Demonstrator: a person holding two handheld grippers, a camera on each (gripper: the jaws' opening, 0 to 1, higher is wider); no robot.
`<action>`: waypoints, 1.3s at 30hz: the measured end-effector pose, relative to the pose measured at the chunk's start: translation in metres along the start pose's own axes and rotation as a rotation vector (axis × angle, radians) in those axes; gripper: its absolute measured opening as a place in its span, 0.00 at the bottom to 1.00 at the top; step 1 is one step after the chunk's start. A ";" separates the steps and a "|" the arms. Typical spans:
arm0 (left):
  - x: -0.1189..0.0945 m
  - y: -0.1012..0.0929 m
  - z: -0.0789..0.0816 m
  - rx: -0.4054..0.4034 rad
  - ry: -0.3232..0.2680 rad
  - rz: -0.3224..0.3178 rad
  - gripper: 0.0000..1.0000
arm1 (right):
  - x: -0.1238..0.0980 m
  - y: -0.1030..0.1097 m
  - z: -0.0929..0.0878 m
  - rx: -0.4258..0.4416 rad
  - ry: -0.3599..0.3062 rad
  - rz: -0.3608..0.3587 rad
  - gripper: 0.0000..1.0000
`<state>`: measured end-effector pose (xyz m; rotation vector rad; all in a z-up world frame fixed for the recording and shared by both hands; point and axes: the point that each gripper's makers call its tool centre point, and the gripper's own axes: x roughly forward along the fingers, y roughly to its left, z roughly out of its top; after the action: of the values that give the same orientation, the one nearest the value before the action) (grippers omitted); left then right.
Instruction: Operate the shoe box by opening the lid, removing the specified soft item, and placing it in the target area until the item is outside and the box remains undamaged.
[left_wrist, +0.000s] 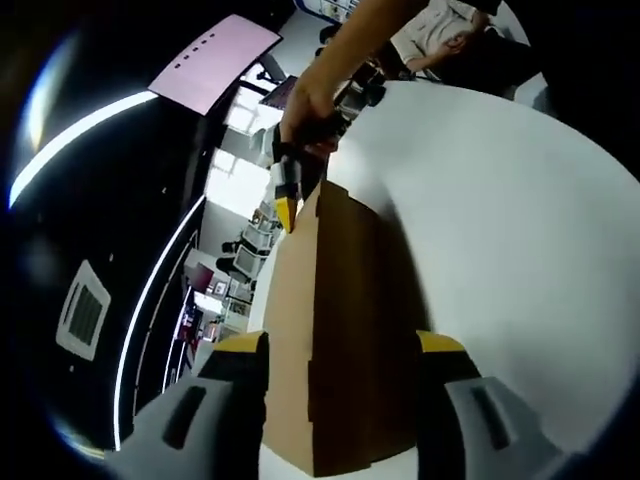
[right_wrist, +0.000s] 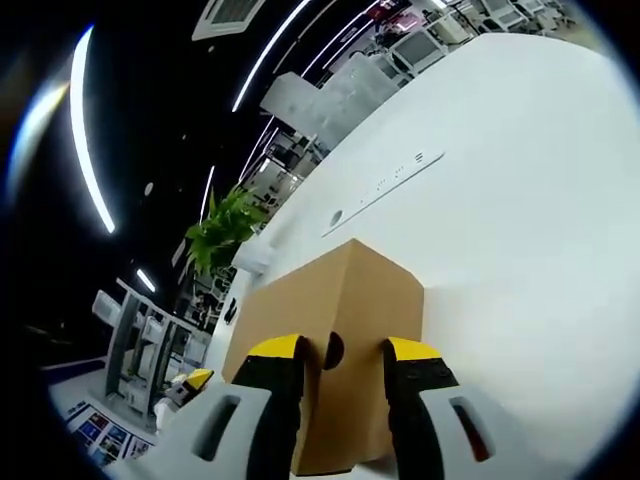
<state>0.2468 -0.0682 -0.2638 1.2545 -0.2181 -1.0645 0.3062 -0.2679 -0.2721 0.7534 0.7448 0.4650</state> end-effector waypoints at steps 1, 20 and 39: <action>0.001 0.000 -0.001 0.005 0.002 0.004 0.55 | 0.000 0.000 0.000 0.000 0.000 0.000 0.31; 0.008 0.003 -0.015 0.107 0.067 0.044 0.43 | 0.000 -0.001 0.001 0.002 -0.005 0.002 0.31; 0.005 0.002 -0.019 0.132 0.102 0.063 0.34 | 0.001 -0.003 0.006 0.002 -0.008 0.003 0.31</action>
<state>0.2632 -0.0601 -0.2706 1.4079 -0.2520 -0.9413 0.3112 -0.2721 -0.2720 0.7575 0.7366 0.4635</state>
